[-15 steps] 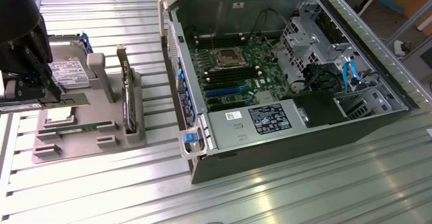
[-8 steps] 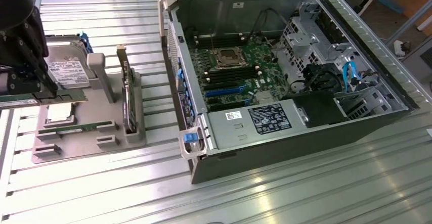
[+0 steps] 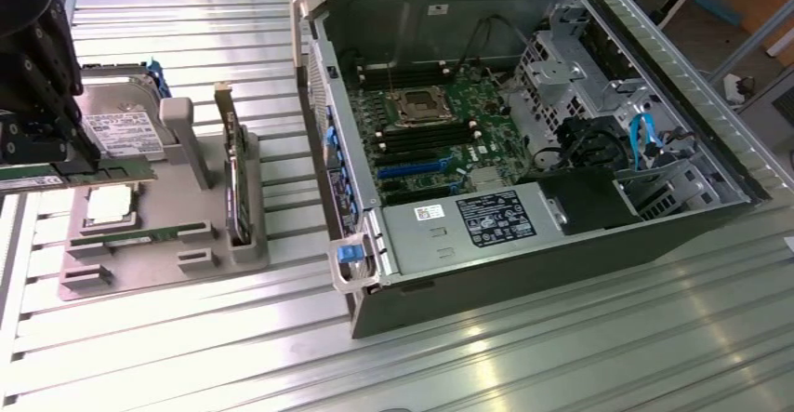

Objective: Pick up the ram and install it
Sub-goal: 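Pick up the ram and move it above insertion slot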

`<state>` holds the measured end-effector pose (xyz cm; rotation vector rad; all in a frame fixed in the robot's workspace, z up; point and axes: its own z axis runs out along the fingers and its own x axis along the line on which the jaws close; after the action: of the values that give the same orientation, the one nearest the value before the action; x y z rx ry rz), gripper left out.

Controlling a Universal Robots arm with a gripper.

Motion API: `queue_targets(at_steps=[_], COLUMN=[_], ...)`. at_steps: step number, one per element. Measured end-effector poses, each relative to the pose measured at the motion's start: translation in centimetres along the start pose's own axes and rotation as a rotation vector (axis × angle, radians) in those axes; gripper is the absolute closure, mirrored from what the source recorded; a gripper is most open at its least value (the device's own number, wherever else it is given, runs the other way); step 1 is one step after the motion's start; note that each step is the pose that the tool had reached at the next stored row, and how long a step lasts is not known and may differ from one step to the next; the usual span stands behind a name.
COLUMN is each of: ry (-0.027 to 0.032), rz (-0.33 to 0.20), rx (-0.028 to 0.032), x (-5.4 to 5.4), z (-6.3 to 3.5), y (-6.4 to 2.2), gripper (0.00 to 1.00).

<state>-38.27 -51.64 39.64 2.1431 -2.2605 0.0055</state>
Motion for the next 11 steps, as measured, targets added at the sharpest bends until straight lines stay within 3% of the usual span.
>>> queue_targets(at_steps=[11], ry=[0.0006], rz=[0.0], rx=[0.0001], x=[0.02], z=[-1.07], y=[0.02], gripper=[0.88])
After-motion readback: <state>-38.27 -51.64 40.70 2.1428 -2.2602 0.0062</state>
